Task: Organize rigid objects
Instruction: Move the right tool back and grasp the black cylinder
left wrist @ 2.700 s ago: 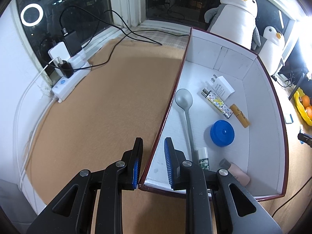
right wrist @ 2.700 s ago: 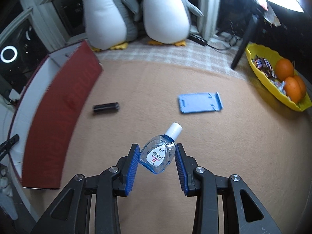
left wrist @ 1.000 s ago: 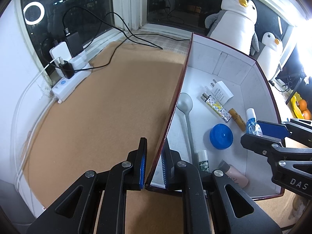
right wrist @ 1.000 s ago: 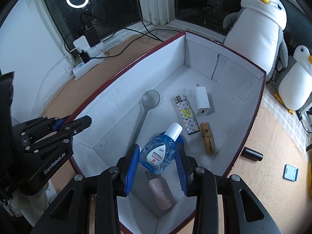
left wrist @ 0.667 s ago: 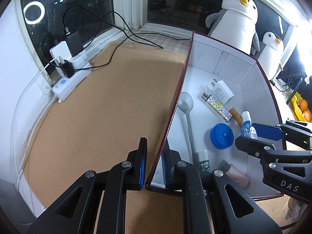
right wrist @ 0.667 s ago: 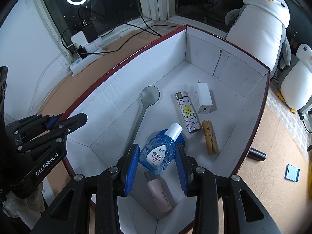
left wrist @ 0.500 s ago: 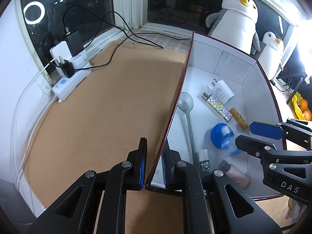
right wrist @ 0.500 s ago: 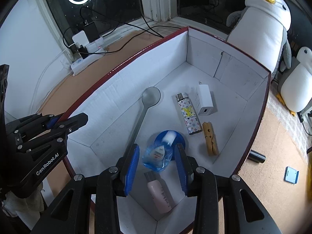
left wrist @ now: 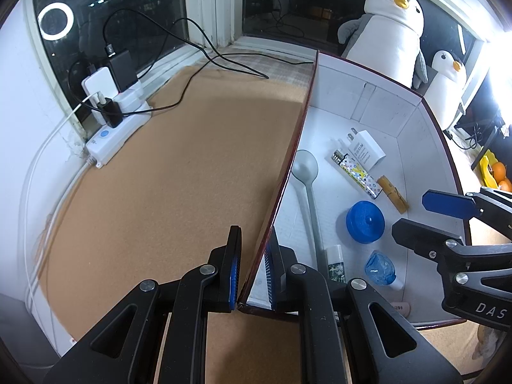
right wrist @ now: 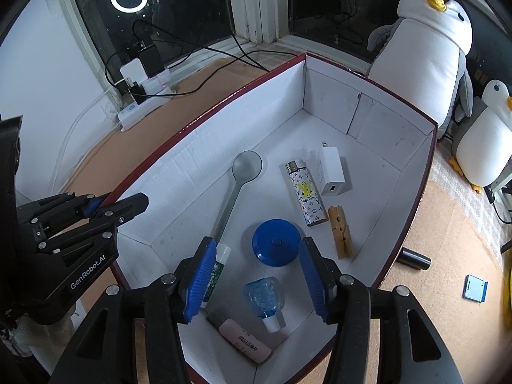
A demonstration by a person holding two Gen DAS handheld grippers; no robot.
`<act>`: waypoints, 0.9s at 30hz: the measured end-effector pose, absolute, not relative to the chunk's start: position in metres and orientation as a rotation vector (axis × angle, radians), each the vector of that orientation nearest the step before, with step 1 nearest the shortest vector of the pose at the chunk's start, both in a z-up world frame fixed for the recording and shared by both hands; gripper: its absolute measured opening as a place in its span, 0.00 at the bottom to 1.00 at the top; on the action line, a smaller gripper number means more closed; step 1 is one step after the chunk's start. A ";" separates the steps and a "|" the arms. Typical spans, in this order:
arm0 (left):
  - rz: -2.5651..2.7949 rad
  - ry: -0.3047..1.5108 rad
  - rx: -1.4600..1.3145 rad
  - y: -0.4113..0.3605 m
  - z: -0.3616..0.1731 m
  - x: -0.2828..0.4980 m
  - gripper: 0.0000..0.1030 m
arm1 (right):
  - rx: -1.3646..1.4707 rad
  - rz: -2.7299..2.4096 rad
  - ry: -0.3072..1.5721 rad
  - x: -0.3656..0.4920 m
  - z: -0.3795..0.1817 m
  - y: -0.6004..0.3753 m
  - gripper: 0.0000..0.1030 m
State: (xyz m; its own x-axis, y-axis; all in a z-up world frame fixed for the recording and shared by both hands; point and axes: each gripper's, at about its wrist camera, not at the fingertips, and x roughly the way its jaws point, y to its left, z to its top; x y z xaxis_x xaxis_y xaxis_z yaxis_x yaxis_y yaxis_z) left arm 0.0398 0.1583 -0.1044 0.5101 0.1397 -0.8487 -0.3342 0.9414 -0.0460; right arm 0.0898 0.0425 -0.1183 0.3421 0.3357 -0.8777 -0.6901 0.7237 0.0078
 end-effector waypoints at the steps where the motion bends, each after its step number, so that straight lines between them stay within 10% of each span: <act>1: 0.288 0.997 -0.215 0.158 -0.104 0.040 0.12 | -0.399 0.691 1.018 0.090 -0.117 0.042 0.49; 27: 0.293 1.013 -0.207 0.160 -0.106 0.041 0.12 | -0.291 0.670 0.977 0.095 -0.092 0.000 0.51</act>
